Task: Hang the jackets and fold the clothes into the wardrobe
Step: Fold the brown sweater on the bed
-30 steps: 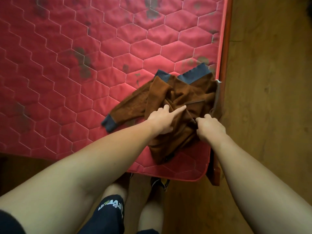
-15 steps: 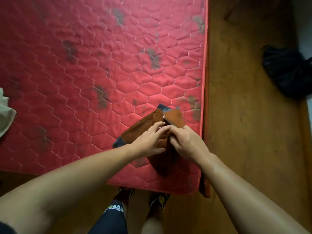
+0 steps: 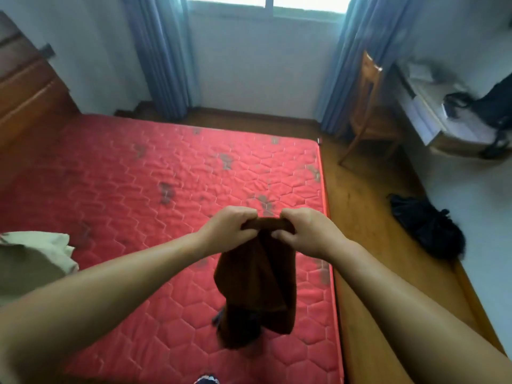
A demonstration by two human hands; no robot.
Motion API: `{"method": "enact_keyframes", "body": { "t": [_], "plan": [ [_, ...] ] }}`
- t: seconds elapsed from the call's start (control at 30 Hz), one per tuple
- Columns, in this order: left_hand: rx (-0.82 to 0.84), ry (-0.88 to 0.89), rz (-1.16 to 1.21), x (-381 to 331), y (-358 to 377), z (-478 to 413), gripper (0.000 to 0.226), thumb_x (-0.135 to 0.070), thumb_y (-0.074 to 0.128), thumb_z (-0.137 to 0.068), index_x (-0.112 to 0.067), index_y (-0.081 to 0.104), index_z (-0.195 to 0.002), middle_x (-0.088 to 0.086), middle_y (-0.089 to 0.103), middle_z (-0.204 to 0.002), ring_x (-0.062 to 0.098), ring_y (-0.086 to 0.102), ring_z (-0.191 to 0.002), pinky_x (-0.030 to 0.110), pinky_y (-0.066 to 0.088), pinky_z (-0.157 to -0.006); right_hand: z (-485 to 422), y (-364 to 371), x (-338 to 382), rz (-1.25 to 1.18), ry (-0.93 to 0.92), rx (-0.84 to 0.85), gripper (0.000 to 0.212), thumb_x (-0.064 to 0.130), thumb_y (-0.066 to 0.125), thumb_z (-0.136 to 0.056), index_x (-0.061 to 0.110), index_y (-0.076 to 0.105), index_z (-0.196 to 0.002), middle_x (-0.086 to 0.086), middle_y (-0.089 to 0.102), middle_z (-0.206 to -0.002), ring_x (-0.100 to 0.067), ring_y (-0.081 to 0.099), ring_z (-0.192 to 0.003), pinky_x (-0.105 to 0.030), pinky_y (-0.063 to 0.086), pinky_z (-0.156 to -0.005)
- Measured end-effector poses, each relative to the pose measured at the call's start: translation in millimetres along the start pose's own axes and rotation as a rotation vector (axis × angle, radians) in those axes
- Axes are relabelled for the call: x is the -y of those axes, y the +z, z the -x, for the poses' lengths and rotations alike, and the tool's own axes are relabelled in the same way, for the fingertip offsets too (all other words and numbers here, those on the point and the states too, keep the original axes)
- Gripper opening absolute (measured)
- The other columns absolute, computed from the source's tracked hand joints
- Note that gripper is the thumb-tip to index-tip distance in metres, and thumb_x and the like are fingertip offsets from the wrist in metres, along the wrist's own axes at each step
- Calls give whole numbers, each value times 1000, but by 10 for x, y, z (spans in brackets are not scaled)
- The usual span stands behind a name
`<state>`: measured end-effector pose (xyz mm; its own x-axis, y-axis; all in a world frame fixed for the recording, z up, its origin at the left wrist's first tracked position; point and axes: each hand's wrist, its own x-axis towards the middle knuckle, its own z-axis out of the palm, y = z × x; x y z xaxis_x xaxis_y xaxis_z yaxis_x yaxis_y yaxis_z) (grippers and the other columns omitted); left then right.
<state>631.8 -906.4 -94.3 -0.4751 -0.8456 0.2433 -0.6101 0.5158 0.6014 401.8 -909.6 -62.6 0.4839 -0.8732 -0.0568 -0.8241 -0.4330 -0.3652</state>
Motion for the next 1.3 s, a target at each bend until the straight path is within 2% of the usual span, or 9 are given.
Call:
{"method": "enact_keyframes", "body": {
  "t": [0.13,0.27,0.43,0.53,0.67,0.9,1.1,1.2,1.3],
  "plan": [
    [-74,126,-82,-285,-915,-39,29,-10,64,-73,-22,37,-69,-14,34,-59,8,32,-59,26,24,-57,-118,-100,348,-11,72,37,23,41,64,-81,25,60,-97,5,71,-95,-29,58,-100,-44,46,-90],
    [-157,149,-177,-450,-1691,-14,25,-15,65,-74,-18,42,-67,-7,40,-58,11,35,-56,28,28,-55,-273,-270,667,-219,168,-101,11,29,58,-81,20,58,-86,-3,67,-87,-30,60,-93,-38,44,-76],
    [141,-112,-581,-309,-2409,176,33,-46,78,-81,-22,58,-87,-5,60,-75,17,58,-69,33,46,-62,-367,-847,944,-389,229,-508,23,9,57,-86,17,38,-75,-4,51,-65,-27,47,-65,-38,32,-60],
    [254,-236,-683,-151,-2553,368,32,-46,82,-76,-25,62,-92,-9,61,-82,18,61,-80,31,43,-65,-399,-1034,1109,-328,142,-567,22,8,57,-87,18,39,-80,-4,54,-67,-30,51,-67,-41,42,-62],
    [202,-357,-658,-42,-2737,652,17,-35,73,-77,-26,69,-91,-9,67,-82,18,65,-81,34,52,-70,-366,-1099,1041,-233,162,-600,26,13,58,-93,26,38,-83,-2,60,-73,-25,59,-66,-47,55,-64],
    [-65,-380,-222,-378,-2945,703,7,-20,71,-74,-19,66,-78,2,67,-72,12,61,-67,40,50,-70,-368,-1051,833,24,245,-522,16,22,64,-96,20,48,-98,-5,64,-86,-31,61,-77,-42,52,-72],
    [-278,-363,352,-910,-2843,546,23,5,63,-90,-2,70,-111,8,74,-94,12,70,-84,23,58,-75,-343,-790,934,24,352,-509,27,25,59,-95,11,49,-116,-18,52,-113,-43,55,-106,-47,47,-82],
    [-384,-351,542,-1060,-2822,450,25,5,62,-90,1,69,-113,9,73,-95,16,70,-85,27,59,-79,-237,-555,1428,-26,210,-652,45,26,70,-90,13,43,-124,-16,46,-116,-39,50,-108,-55,48,-89],
    [-442,-383,672,-1135,-2893,394,20,3,60,-90,-8,70,-104,6,72,-87,18,69,-80,30,59,-77,-83,-211,1971,-204,-134,-626,32,35,62,-93,15,48,-114,-10,56,-105,-33,58,-93,-48,51,-78]
  ]
}}
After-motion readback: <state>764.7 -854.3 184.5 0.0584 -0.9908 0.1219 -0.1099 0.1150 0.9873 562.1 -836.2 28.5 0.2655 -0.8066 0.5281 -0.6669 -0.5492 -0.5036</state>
